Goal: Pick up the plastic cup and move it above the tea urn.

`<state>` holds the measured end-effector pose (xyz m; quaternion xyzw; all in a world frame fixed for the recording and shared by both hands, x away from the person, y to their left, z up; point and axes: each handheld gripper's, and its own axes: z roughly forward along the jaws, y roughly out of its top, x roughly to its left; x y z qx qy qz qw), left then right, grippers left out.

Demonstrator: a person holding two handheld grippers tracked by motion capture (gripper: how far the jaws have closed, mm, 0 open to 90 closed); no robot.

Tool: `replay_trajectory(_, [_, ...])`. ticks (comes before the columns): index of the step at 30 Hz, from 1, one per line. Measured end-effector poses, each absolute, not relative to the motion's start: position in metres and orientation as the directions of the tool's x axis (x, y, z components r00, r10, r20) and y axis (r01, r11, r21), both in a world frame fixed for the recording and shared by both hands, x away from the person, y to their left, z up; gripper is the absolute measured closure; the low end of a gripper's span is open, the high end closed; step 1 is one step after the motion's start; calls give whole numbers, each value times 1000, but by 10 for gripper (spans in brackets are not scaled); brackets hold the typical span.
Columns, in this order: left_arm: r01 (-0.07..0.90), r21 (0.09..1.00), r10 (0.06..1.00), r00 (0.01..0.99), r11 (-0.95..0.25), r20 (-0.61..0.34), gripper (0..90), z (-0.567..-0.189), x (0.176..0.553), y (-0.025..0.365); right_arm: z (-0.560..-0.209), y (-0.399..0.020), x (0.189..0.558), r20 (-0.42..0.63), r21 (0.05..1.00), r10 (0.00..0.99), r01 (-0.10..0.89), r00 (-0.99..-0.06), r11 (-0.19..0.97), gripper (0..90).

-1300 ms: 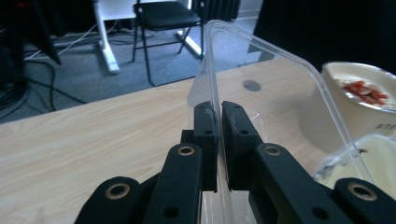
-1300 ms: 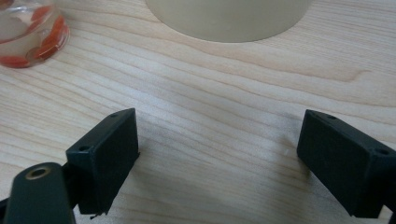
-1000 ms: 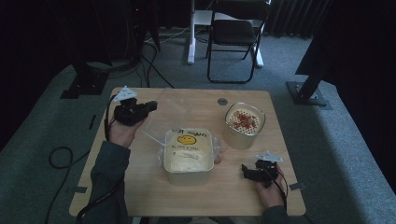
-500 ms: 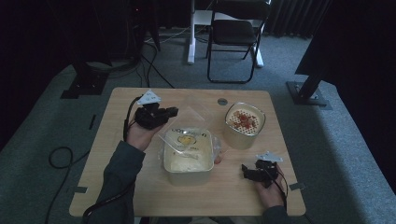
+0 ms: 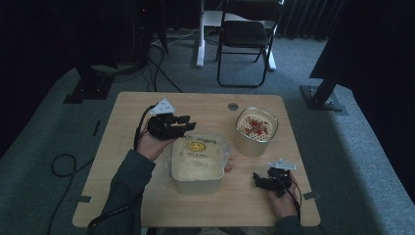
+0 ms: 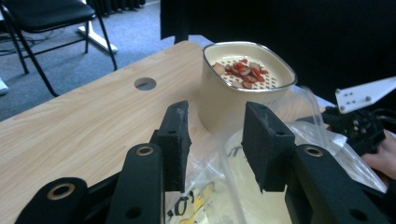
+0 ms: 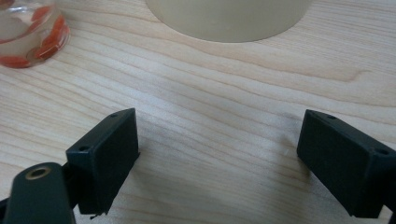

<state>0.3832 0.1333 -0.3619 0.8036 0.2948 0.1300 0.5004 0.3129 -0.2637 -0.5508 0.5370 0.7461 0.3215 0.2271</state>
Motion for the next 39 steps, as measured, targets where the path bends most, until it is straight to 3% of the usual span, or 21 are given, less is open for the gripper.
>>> replay_trajectory(18, [390, 877, 685, 721, -282, -100, 579, -372, 393, 159, -550, -261, 313, 7, 727, 945, 650, -327, 219, 156])
replay_trajectory(34, [426, 867, 728, 675, -257, -116, 579, -387, 398, 179, -551, -258, 313, 6, 724, 936, 647, -351, 238, 132])
replay_trajectory(37, [429, 868, 734, 668, -248, -121, 579, -388, 399, 182, -550, -257, 312, 7, 720, 935, 650, -354, 241, 142])
replay_trajectory(39, [432, 870, 739, 662, -240, -125, 579, -389, 399, 183, -548, -256, 312, 7, 713, 935, 657, -355, 244, 194])
